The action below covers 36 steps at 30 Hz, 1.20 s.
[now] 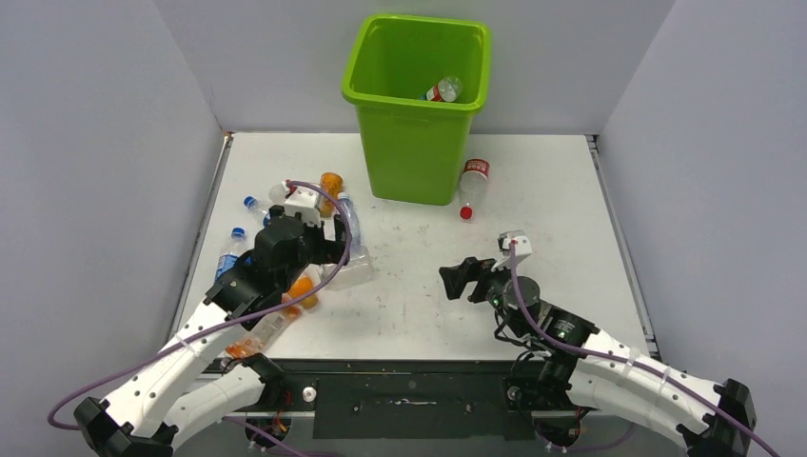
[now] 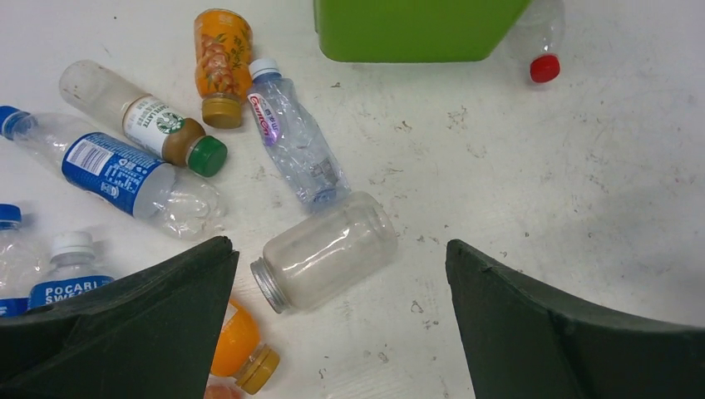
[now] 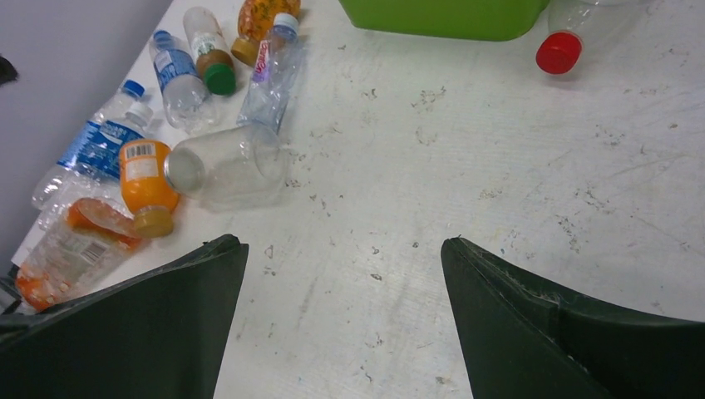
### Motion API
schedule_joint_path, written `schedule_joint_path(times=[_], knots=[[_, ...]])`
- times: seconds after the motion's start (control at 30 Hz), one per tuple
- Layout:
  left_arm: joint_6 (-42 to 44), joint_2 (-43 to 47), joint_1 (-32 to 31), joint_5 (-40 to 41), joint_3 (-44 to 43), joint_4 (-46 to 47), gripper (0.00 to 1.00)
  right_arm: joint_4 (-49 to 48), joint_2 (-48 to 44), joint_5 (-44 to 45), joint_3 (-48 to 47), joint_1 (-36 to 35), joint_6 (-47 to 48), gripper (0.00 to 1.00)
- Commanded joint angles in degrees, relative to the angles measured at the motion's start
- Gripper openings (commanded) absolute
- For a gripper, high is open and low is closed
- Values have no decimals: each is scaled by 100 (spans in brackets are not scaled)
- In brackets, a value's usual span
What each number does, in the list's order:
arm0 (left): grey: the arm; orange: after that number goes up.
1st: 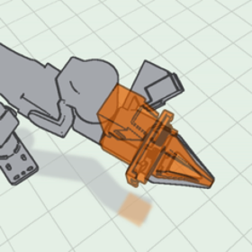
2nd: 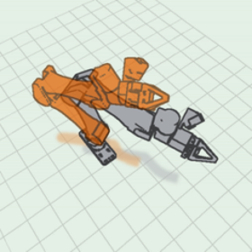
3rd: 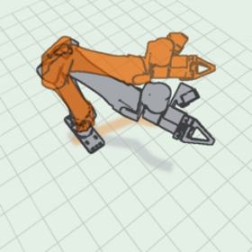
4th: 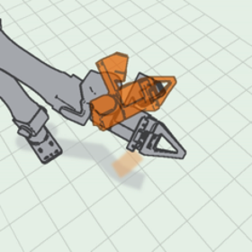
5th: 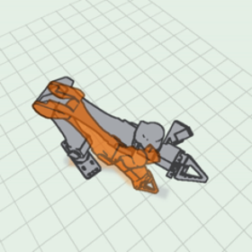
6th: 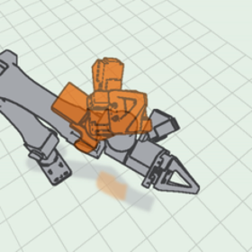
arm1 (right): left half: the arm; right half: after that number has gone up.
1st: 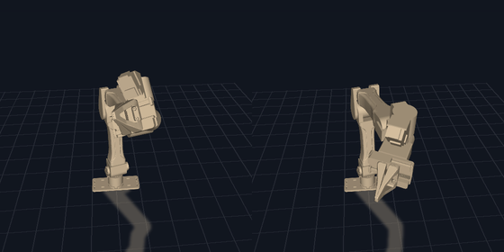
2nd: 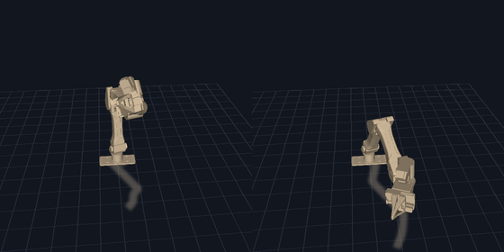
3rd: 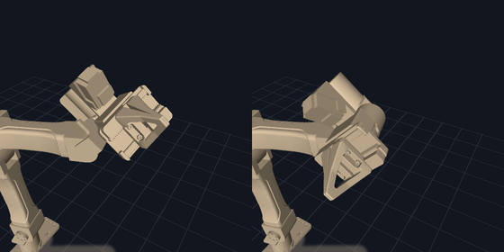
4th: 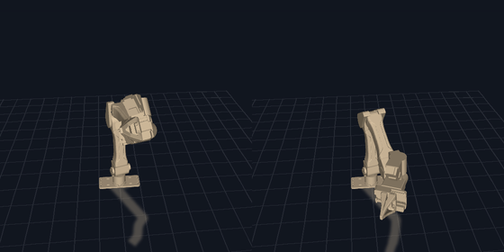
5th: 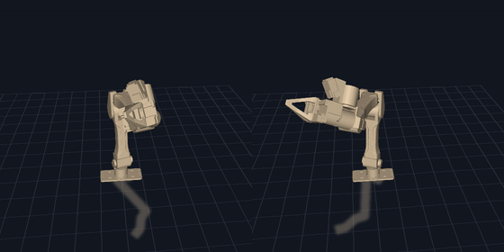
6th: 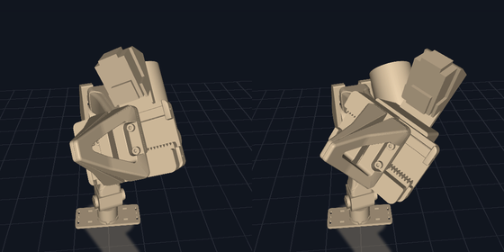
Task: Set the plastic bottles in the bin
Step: Pick up the plastic bottle at the center of the board.
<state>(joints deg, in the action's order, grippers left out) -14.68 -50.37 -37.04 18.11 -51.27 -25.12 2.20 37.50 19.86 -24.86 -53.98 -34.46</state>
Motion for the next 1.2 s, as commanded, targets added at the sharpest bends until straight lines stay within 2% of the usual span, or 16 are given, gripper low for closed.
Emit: schedule_joint_path(times=[0.0,0.13,0.37,0.5,0.63,0.77,0.9,1.03,1.17], knots=[[-555,421,289,200,220,489,96,-575,622,-247,-221,19,317,90],[-900,419,477,108,378,454,96,-995,1527,-586,-372,19,378,90],[-1376,-37,493,295,57,1,96,-1779,3258,-890,-904,5,360,92],[-1344,-182,485,134,35,-36,96,-2203,3793,-633,-1132,158,192,91],[-1149,-15,485,-57,159,142,96,-2727,4431,-1457,-1456,630,-141,92],[-994,287,478,-73,347,360,96,-2751,5142,-1605,-1986,594,-137,92],[-923,491,463,102,506,480,96,-2754,5228,-606,-1921,866,-454,93],[-885,482,398,239,501,429,96,-2720,4870,-85,-1476,1638,-778,94],[-870,434,388,216,443,369,96,-2621,4656,100,-1264,2420,-712,96]])
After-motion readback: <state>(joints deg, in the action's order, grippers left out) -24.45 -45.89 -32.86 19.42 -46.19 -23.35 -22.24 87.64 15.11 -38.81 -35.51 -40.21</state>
